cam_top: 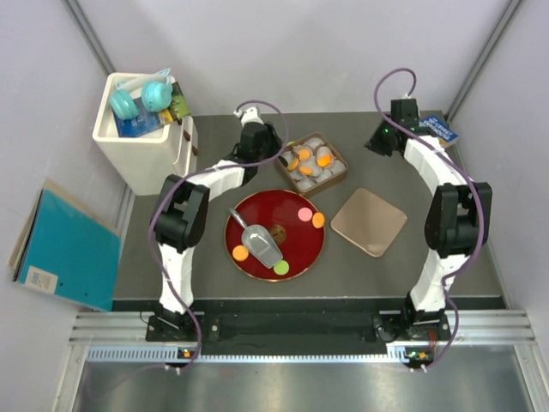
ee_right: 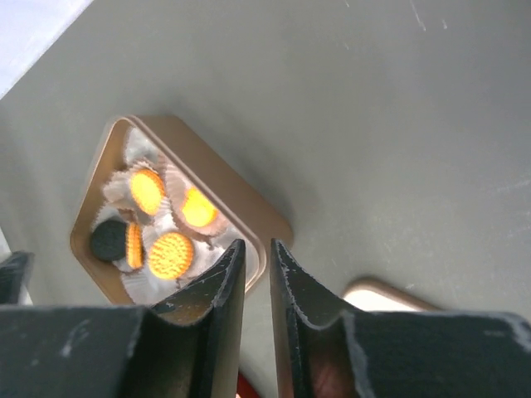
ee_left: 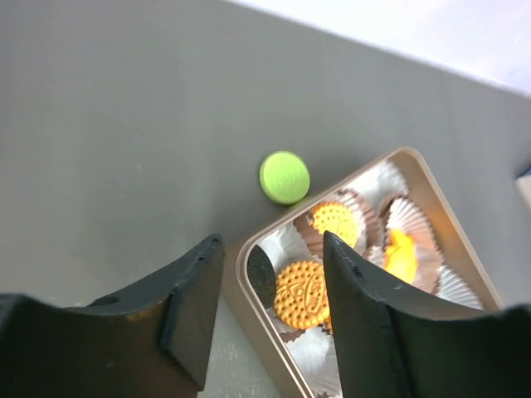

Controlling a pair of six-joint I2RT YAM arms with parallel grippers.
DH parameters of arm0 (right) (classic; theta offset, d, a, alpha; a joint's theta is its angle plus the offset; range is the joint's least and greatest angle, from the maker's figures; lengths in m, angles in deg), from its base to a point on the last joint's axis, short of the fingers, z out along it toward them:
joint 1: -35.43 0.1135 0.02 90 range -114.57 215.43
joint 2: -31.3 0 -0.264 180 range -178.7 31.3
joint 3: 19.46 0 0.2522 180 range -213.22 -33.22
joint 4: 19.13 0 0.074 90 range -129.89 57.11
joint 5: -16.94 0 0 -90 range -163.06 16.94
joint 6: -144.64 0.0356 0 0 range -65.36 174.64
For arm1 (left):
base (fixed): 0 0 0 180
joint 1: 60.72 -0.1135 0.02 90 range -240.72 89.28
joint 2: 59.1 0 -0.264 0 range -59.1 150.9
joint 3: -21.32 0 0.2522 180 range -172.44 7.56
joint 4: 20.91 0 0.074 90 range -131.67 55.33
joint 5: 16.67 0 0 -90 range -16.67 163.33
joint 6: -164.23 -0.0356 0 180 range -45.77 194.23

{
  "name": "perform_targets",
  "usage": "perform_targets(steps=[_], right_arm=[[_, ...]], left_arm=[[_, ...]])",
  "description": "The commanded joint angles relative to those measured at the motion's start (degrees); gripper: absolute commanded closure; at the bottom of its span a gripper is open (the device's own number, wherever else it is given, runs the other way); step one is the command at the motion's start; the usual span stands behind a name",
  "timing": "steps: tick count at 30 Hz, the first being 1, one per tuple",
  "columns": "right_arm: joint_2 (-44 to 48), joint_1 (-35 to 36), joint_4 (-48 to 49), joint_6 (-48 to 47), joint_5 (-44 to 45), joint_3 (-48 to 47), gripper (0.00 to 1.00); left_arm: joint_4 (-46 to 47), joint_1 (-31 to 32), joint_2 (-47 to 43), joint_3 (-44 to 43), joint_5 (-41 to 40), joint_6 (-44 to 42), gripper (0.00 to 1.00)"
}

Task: Pack the cookies

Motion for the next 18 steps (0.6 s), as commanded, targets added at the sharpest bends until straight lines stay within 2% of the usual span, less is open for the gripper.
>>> perform_targets(steps=[1, 5, 9, 10, 12, 13, 14, 18], right_arm=[[3.7, -3.2, 1.6, 3.3, -5.0, 6.1, 0.80], [8.5, -3.5, 3.2, 2.2, -4.7, 11.9, 0.77], [13.9, -3.4, 3.0, 1.9, -4.5, 17.6, 0.69], [15.7, -3.5, 2.6, 2.1, -4.4, 18.6, 0.68], [17.9, -3.4, 1.2, 2.4, -3.4, 21.3, 0.68], [20.7, -3.5, 0.9, 3.1, -2.7, 22.4, 0.68], [22.1, -3.5, 0.8, 3.6, -1.9, 25.2, 0.68], [29.4, -3.5, 0.9, 6.7, 0.9, 31.9, 0.62]], left_arm=[[4.1, -0.4, -7.5, 1.8, -0.8, -0.7, 0.43], [3.1, -0.3, -11.0, 3.2, 2.8, -0.5, 0.39], [0.6, -0.1, -13.4, 3.8, 10.5, 0.0, 0.27], [-0.3, 0.0, -14.0, 4.1, 11.3, 0.1, 0.22], [-0.8, 0.7, -15.7, 5.6, 13.1, 0.1, 0.17], [-0.9, 1.3, -16.8, 6.6, 13.8, 0.1, 0.06], [-0.9, 1.7, -17.3, 7.2, 14.3, 0.1, 0.01], [-2.5, 4.3, -18.5, 8.1, 16.0, -1.2, 0.01]])
